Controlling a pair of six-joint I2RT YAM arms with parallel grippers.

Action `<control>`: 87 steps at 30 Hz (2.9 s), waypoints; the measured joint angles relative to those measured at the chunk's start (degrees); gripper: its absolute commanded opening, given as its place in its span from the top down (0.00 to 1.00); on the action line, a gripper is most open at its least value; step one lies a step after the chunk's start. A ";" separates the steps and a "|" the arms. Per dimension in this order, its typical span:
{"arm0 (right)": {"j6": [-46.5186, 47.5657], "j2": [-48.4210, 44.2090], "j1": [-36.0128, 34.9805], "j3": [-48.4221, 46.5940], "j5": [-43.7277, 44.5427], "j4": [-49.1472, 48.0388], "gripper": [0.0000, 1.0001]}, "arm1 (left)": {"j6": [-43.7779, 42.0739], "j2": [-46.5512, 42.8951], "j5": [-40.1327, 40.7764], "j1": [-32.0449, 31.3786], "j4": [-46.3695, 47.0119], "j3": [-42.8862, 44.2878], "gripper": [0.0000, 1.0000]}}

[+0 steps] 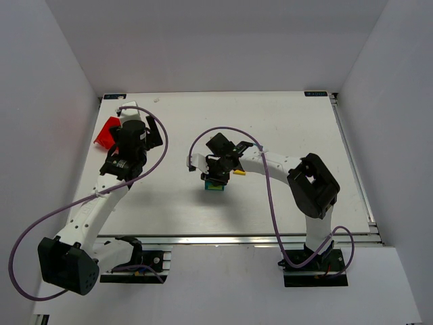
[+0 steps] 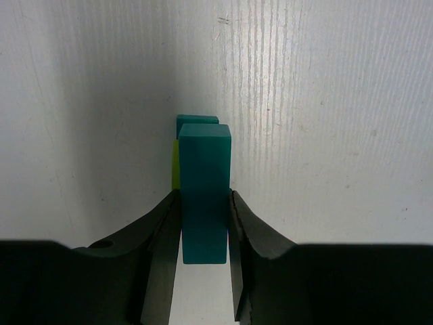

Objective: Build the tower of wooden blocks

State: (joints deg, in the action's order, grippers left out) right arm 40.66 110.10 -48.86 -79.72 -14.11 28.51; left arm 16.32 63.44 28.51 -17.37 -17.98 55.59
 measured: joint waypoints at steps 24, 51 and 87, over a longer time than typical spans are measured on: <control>-0.26 0.02 -0.02 0.00 -0.63 0.00 0.56 | 0.00 0.07 0.00 0.00 0.02 0.00 0.02; -1.09 -0.07 -0.07 -3.02 -0.68 0.46 0.11 | 0.02 0.11 -0.92 0.00 0.00 0.00 0.02; -62.62 -4.68 18.18 -9.35 27.82 -1.40 0.11 | 3.37 7.13 -11.28 0.76 -4.72 5.14 0.02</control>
State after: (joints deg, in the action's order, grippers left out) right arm -21.96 105.43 -30.68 -89.08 13.72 27.11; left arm 19.68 70.57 17.23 -16.60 -22.70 60.73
